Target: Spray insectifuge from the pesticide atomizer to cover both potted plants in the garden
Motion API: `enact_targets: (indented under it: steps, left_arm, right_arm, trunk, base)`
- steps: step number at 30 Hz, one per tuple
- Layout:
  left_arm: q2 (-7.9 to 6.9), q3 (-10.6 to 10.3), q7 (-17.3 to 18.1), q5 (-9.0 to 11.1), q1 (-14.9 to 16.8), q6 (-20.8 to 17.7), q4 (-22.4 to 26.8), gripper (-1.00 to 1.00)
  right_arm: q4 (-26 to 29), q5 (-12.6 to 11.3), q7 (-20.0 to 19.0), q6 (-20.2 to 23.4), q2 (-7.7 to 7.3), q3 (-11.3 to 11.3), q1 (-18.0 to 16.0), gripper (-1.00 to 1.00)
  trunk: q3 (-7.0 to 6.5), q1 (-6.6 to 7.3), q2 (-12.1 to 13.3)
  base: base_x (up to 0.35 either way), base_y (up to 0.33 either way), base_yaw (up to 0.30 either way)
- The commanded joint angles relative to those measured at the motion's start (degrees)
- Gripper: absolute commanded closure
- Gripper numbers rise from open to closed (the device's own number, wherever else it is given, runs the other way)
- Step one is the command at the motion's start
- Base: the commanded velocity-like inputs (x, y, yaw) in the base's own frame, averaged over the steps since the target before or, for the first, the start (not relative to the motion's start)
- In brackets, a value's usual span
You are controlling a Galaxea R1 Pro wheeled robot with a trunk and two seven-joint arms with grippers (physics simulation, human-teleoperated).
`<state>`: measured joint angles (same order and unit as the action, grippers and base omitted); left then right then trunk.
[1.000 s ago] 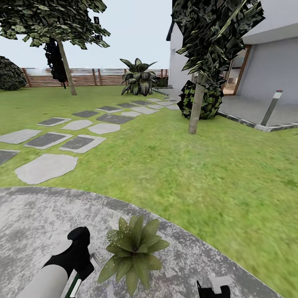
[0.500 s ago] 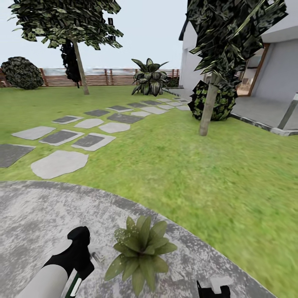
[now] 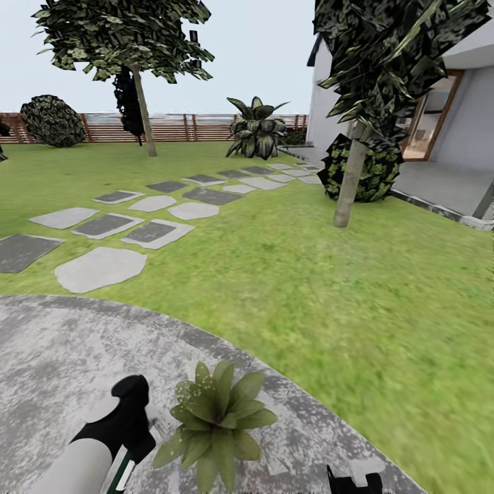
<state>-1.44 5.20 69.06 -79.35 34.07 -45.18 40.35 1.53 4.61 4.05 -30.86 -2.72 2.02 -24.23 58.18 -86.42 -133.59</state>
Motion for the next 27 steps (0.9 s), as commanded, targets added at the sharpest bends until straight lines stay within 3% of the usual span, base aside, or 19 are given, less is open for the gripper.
enact_targets:
  steps: [1, 8, 13, 14, 16, 18, 19, 22, 27]
  left_arm:
    - [0.04, 0.16, 0.52, -0.43, 0.03, -0.43, 0.08, 1.00]
    - [-0.52, 0.82, 0.52, -0.46, -0.26, -0.42, -0.56, 1.00]
    - [-0.76, 1.23, -1.73, -0.31, -3.81, -0.01, -0.77, 1.00]
    - [-0.71, 1.28, -2.89, 0.62, -4.61, 0.03, -0.79, 1.00]
    - [-0.82, 3.53, -3.40, 2.51, -4.86, -0.09, -0.20, 1.00]
    - [-1.31, 5.21, -4.42, 2.37, -4.89, -0.12, 0.06, 1.00]
    - [-2.36, 5.71, -5.58, 2.56, -4.89, -0.10, -0.20, 1.00]
    - [-3.52, 6.01, -6.44, 2.94, -5.10, -0.01, -0.58, 1.00]
    - [-3.09, 5.94, -6.58, 3.25, -5.16, 0.08, -0.75, 1.00]
  right_arm:
    - [-0.04, 0.48, 0.43, -0.08, 0.00, 0.17, -0.03, -1.00]
    - [-0.03, 0.41, 0.43, -0.08, 0.00, 0.21, -0.03, -1.00]
    - [-0.03, 0.48, 0.37, -0.08, 0.07, 0.26, -0.03, -1.00]
    - [-0.03, 0.48, 0.36, -0.08, 0.08, 0.26, -0.03, -1.00]
    - [-0.03, 0.48, 0.36, -0.08, 0.08, 0.26, -0.03, -1.00]
    - [-0.03, 0.48, 0.35, -0.08, 0.08, 0.26, -0.03, -1.00]
    - [-0.03, 0.48, 0.35, -0.08, 0.08, 0.26, -0.03, -1.00]
    - [-0.03, 0.48, 0.35, -0.08, 0.08, 0.26, -0.03, -1.00]
    - [-0.03, 0.48, 0.38, -0.08, 0.08, 0.26, -0.03, -1.00]
  trunk:
    - [0.05, 0.02, -0.02]
    - [0.05, 0.02, -0.02]
    - [0.05, 0.02, -0.02]
    - [0.05, 0.02, -0.02]
    - [0.05, 0.02, -0.02]
    - [0.05, 0.02, -0.02]
    - [0.05, 0.02, -0.02]
    - [0.05, 0.02, -0.02]
    - [0.05, 0.02, -0.02]
  base:
    - [-0.118, -0.179, 0.000]
    - [-0.025, -0.033, 0.000]
    - [0.000, 0.000, 0.000]
    - [0.000, 0.000, 0.000]
    - [0.000, 0.000, 0.000]
    - [0.000, 0.000, 0.000]
    - [0.000, 0.000, 0.000]
    - [0.000, 0.000, 0.000]
    - [0.000, 0.000, 0.024]
